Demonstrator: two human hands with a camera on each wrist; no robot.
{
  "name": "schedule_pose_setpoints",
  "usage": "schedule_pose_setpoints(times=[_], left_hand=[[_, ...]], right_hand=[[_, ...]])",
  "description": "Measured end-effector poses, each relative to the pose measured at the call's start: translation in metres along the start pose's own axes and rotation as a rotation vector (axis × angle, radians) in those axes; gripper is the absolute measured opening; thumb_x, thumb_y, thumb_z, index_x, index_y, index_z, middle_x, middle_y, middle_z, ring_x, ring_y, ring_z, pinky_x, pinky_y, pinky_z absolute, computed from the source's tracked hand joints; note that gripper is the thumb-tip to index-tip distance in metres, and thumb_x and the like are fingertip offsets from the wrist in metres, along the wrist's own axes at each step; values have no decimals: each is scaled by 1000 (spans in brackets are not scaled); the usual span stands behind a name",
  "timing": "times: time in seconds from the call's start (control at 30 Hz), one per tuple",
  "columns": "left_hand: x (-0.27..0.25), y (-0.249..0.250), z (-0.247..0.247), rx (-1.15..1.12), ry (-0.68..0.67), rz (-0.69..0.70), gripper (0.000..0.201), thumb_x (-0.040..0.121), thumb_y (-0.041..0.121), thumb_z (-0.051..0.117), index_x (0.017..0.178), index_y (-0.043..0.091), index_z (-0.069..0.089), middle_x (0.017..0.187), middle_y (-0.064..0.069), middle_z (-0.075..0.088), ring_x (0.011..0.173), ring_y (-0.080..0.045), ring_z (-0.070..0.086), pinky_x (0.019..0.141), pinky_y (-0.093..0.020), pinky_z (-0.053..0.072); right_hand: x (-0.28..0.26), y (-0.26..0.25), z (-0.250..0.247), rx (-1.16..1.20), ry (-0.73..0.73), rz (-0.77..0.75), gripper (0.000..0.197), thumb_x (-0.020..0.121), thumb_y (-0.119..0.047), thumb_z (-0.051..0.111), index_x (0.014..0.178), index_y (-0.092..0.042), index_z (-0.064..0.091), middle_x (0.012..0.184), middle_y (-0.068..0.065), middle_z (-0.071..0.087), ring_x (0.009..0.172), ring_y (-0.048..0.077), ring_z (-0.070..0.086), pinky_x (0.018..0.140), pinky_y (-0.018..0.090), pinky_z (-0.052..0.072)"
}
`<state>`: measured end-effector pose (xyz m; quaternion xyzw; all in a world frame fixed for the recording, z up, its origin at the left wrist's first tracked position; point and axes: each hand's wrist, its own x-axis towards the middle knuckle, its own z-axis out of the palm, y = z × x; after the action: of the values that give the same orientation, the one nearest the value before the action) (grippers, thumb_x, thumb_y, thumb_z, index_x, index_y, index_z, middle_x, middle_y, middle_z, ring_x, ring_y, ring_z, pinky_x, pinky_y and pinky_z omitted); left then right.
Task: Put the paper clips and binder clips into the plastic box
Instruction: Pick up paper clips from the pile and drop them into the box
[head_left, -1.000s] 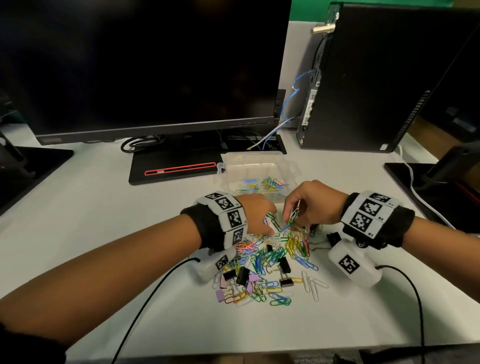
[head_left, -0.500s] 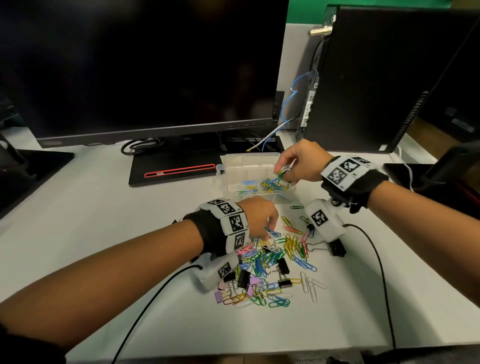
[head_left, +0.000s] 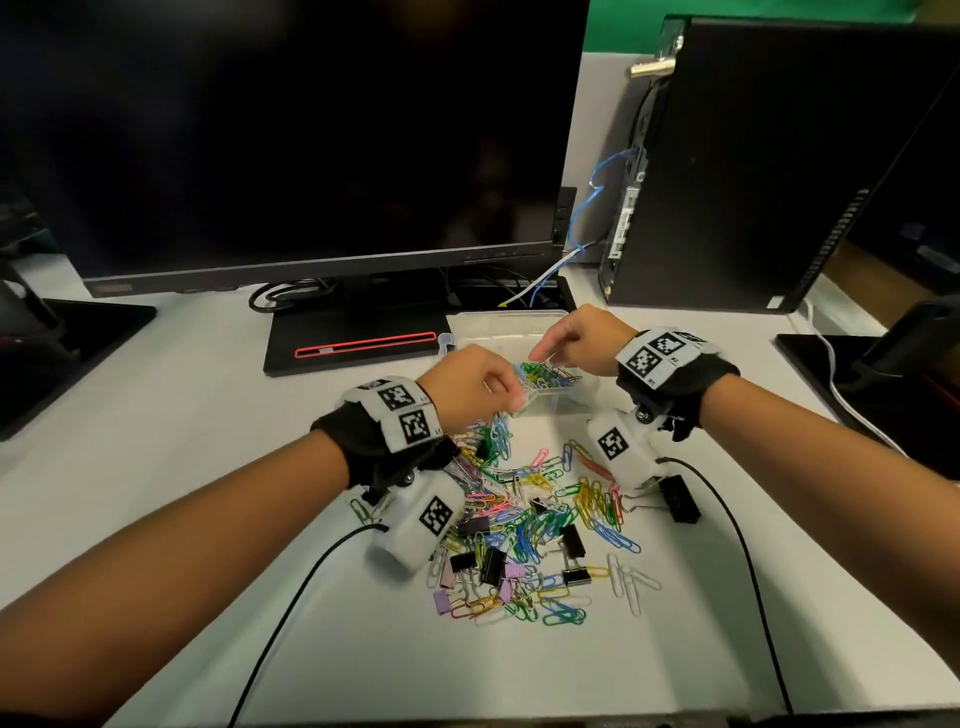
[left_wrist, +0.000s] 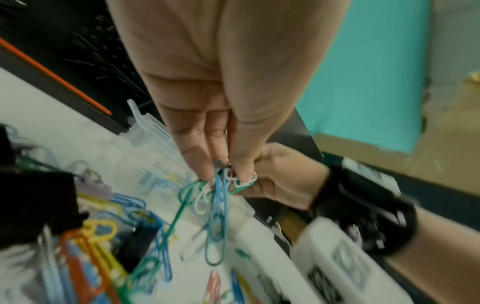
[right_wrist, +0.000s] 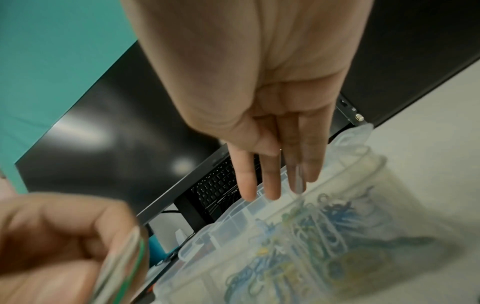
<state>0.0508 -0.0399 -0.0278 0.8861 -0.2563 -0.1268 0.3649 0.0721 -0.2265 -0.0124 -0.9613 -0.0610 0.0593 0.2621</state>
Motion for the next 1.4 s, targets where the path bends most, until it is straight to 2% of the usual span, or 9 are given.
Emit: schedule_pose_setpoints(times=[0.1,0.33,0.53,0.67,0.8,1.03,1.13,1.3,1.4], left_hand=[[2,-4,-15,-155,69,-38,17,85,12,65,95,-1,69,71,5,63,47,5,59,52,-7,50],[10,-7,-26,-470,176,-113,21,87,4,60,103,-9,64,75,-3,63,61,-5,60,57,-9,55],[19,4,-29,-506,236,-50,8,88,3,59,84,5,66,77,-6,63,70,-10,60,61,-12,56],[25,9,-26,-450,365,47,12,88,4,60,97,0,66,73,-3,62,69,-9,61,68,-19,58],[30,4,-20,-394,404,34,16,87,3,61,101,1,68,75,-2,64,72,-13,63,72,-23,59],[31,2,-12,-139,195,-49,26,86,-5,55,104,6,69,103,-14,71,91,-15,61,83,-28,51],[17,15,-11,-66,138,33,24,85,-3,57,101,9,70,101,-11,72,85,-14,63,80,-27,52],[-8,29,4,232,-180,136,23,84,6,60,102,13,72,99,-2,71,68,1,54,53,2,38],[-15,26,18,352,-346,118,25,81,14,67,106,14,69,105,-2,70,72,-3,54,51,0,36]], right_hand=[[-16,-2,0,-195,-52,-78,22,87,-11,55,99,-16,73,100,2,71,85,12,60,78,21,42],[-38,-5,3,-316,-146,-130,19,84,-15,60,99,-15,73,98,4,73,84,15,64,73,16,42],[-51,-5,-6,-298,-76,-172,18,77,-13,67,93,-19,73,92,0,71,78,13,61,76,25,49],[-83,-6,-6,-438,-76,-230,9,75,-19,69,84,-20,68,84,-6,60,69,5,48,74,25,47],[-110,0,4,-398,-313,-144,64,59,-48,81,114,-25,58,105,-5,54,86,8,47,73,16,36],[-103,14,15,-515,-443,-196,108,52,-52,83,142,-28,27,138,2,38,126,21,36,107,31,33],[-100,15,20,-476,-447,-222,101,54,-49,83,139,-27,34,134,2,41,124,20,38,105,28,34],[-97,14,28,-323,-395,-263,76,56,-41,85,123,-22,56,115,4,52,106,20,49,92,28,41],[-98,15,32,-254,-392,-265,60,58,-36,85,112,-21,64,110,5,56,100,21,54,88,28,42]])
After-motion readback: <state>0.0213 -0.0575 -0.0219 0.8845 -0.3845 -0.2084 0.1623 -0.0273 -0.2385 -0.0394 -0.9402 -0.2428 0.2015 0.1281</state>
